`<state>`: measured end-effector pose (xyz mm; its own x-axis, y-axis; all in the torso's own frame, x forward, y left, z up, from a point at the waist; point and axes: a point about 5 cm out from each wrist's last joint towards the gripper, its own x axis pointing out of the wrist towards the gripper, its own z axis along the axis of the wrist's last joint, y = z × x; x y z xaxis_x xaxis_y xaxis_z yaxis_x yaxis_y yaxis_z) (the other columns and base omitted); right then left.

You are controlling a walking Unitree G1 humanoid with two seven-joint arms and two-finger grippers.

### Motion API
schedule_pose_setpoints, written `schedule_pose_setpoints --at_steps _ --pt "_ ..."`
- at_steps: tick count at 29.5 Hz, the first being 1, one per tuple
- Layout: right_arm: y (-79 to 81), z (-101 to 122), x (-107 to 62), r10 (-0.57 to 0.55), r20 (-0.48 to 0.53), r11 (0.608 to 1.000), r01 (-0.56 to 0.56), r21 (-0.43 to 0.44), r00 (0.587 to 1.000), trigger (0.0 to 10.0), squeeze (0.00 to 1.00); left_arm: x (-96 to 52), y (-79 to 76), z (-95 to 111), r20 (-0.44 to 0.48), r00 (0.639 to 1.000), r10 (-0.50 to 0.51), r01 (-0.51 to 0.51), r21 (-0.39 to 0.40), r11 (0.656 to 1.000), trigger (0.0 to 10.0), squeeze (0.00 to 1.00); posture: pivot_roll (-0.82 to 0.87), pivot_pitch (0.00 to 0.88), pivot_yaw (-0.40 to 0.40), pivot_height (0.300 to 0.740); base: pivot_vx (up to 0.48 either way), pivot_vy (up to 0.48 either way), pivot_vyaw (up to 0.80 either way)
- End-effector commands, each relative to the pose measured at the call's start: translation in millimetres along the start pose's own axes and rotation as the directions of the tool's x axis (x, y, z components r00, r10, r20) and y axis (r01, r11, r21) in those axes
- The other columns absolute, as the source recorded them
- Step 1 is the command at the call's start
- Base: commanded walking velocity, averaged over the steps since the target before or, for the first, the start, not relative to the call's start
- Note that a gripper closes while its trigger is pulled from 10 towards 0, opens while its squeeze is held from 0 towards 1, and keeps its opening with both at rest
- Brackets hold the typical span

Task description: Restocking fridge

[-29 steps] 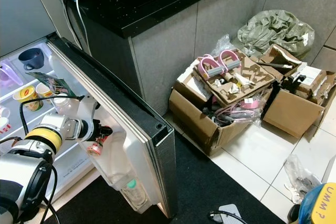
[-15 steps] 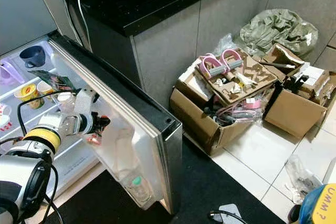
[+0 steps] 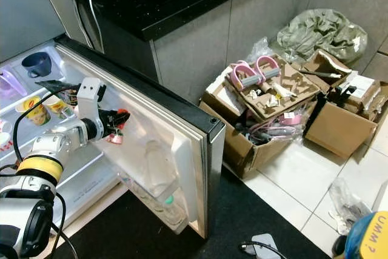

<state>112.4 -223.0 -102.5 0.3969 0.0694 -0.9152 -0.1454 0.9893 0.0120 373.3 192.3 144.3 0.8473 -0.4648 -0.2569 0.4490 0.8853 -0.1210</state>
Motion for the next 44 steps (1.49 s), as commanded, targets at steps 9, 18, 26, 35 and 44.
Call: schedule_pose_setpoints --at_steps 9,18,26,35,44 --pt "13.6 -8 1.9 0.046 -0.026 0.999 -0.046 0.004 0.999 10.0 0.00 -19.8 4.1 -7 0.107 0.993 -0.057 0.046 0.104 0.994 5.0 0.00 -0.10 0.093 0.119 0.740 0.000 0.000 0.00" --pt "14.3 -8 2.0 0.047 -0.026 0.999 -0.047 0.001 0.999 10.0 0.00 -44.3 13.6 -9 0.303 0.953 -0.023 -0.029 0.164 0.986 10.0 0.00 -0.10 0.095 0.119 0.740 0.000 0.000 0.00" --pt "14.1 -8 1.9 0.047 -0.023 0.999 -0.047 0.001 0.999 10.0 0.00 -51.3 22.3 -25 0.362 0.927 0.102 -0.165 0.149 0.975 10.0 0.00 -0.10 0.101 0.114 0.740 0.000 0.000 0.00" --pt "12.1 -9 1.0 0.045 -0.024 0.999 -0.045 -0.004 0.999 10.0 0.00 -39.6 9.8 -49 0.378 0.910 0.168 -0.228 0.121 0.966 10.0 0.00 -0.11 0.111 0.103 0.740 0.000 0.000 0.00" --pt "9.2 -11 -0.1 0.042 -0.021 0.999 -0.043 -0.007 0.999 10.0 0.00 -38.1 11.2 -58 0.368 0.900 0.233 -0.291 0.113 0.950 10.0 0.00 -0.12 0.125 0.092 0.740 0.000 0.000 0.00"
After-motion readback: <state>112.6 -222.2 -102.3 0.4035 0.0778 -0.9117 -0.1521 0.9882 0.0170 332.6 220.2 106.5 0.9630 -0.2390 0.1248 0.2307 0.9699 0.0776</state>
